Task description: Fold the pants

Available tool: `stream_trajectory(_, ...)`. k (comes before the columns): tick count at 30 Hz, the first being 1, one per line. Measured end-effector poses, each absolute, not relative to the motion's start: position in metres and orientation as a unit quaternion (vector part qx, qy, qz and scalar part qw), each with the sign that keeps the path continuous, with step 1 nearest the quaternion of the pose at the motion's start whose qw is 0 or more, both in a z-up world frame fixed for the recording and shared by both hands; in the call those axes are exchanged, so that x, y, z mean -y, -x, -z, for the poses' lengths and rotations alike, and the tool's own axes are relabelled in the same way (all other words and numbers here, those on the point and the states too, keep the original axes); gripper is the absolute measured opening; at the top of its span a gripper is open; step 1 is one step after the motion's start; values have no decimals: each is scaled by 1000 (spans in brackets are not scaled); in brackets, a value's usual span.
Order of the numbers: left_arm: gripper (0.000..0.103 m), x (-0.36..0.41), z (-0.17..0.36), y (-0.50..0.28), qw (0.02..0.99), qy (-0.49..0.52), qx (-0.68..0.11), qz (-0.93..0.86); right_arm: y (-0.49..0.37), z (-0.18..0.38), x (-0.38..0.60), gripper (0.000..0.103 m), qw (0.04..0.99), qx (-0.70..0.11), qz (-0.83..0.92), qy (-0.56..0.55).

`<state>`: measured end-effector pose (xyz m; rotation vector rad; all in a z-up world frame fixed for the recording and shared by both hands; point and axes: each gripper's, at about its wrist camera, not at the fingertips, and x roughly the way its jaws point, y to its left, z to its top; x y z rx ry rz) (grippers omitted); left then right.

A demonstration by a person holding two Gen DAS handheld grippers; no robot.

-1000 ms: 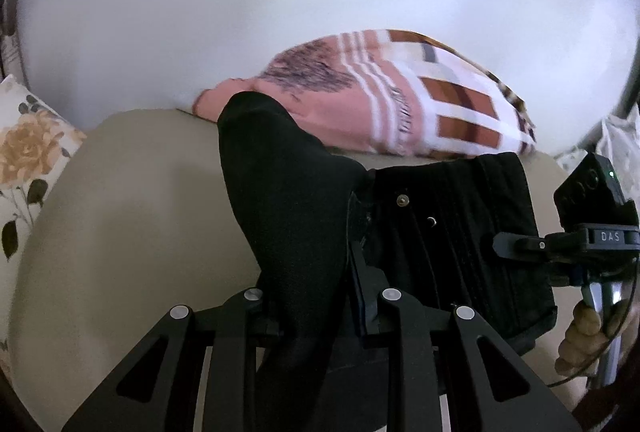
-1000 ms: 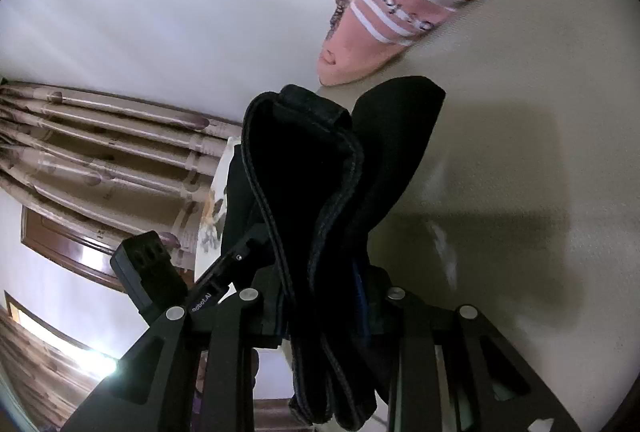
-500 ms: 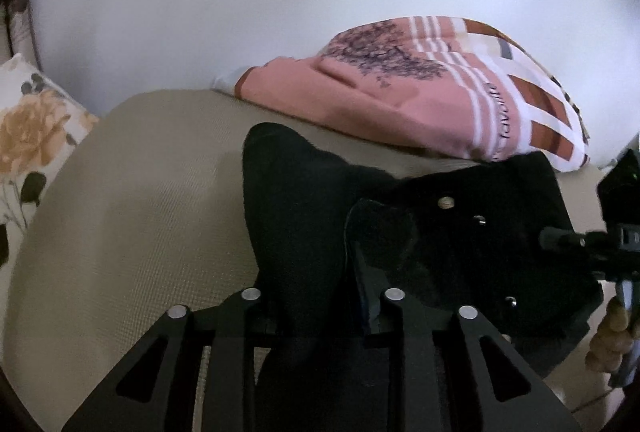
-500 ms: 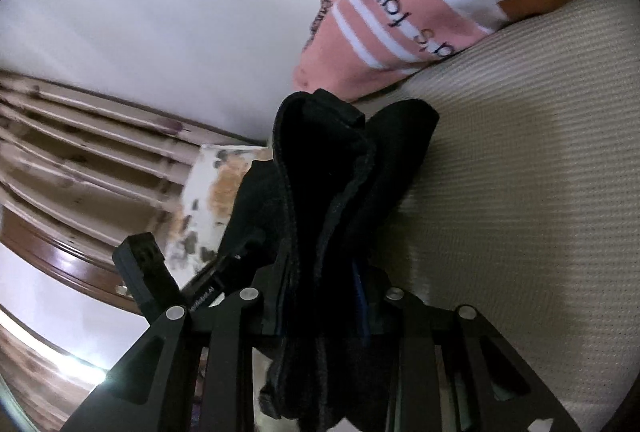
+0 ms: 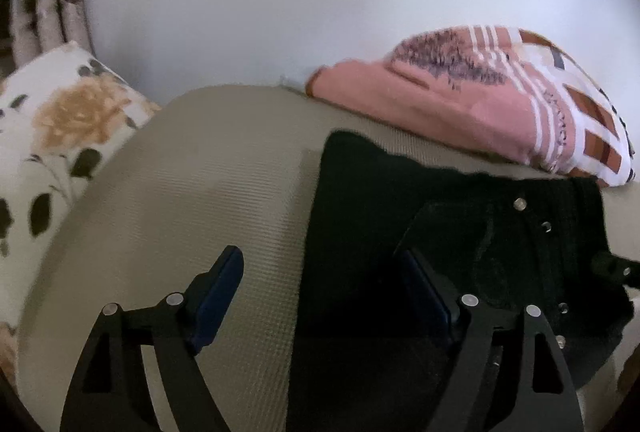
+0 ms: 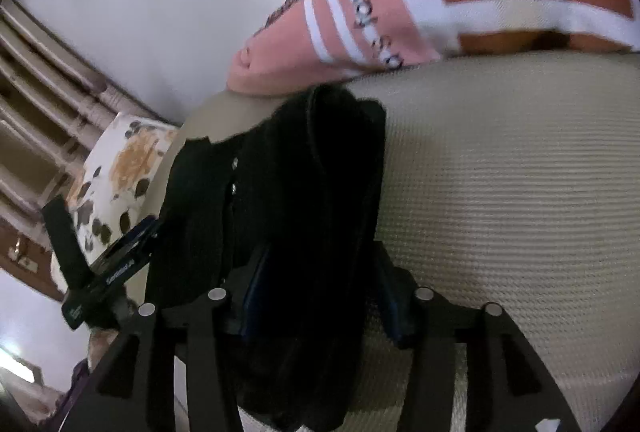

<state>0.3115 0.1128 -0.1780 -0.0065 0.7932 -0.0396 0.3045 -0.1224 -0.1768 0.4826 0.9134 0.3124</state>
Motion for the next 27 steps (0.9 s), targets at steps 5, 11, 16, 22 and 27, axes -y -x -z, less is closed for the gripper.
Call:
stream_trajectory(5,89,-109,142,-277,940,24,-339,25,-259,117,101,56,915,-348,-132,-155)
stream_trajectory(11,94,-96,103,-225,954,31,-296,35,-193,76,65,86,959,-257,-92,-81)
stream_trajectory(16,99,-87,72,-176,969,20,-245,35,-146,58,57,97,973,-213,-45,-72)
stream_trajectory(22,103,-74,42,-122,981,-14,-193,31,-106,40,52,101,980,-185,4,-75)
stream_trajectory(27,103,-68,17,-84,983,-27,-177,40,-76,28,54,102,981,-175,16,-82)
